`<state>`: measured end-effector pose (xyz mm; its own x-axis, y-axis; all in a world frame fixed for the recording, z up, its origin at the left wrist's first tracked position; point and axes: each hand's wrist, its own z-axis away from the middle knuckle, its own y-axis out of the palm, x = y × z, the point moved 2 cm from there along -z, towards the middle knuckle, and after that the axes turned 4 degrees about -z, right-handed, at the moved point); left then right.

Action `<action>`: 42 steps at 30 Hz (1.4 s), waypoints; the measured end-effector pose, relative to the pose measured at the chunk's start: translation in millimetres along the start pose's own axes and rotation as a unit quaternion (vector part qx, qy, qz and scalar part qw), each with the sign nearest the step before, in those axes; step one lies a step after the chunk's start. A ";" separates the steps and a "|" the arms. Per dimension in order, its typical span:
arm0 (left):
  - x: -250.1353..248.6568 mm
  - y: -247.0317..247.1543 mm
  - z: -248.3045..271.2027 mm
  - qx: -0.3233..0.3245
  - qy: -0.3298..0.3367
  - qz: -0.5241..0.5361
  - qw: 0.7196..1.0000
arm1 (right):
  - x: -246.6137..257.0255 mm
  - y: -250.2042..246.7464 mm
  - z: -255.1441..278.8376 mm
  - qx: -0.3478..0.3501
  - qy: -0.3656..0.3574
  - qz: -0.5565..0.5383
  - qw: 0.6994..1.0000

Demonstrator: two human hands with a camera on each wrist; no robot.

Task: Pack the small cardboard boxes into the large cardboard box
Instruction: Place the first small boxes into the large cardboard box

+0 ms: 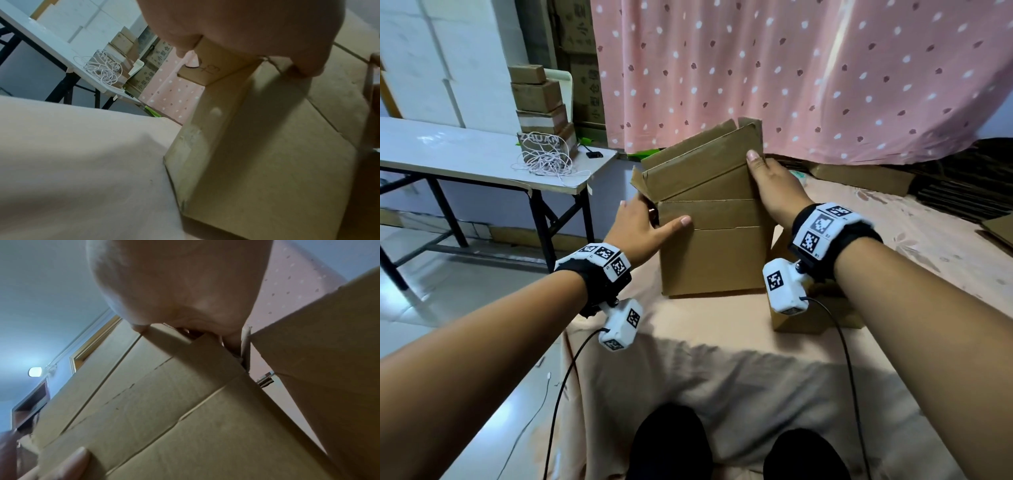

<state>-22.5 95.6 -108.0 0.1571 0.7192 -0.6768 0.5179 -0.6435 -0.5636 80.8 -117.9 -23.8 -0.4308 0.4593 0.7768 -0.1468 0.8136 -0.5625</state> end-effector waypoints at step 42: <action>-39.8 -59.1 -9.8 -0.153 -0.005 -0.018 0.988 | 11.9 5.7 11.2 0.096 0.060 -0.076 0.991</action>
<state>-51.1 107.6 -43.2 0.1267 0.7365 -0.6645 0.7530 -0.5075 -0.4189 64.9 -111.8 -20.9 -0.2832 0.3853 0.8783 -0.3739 0.7989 -0.4711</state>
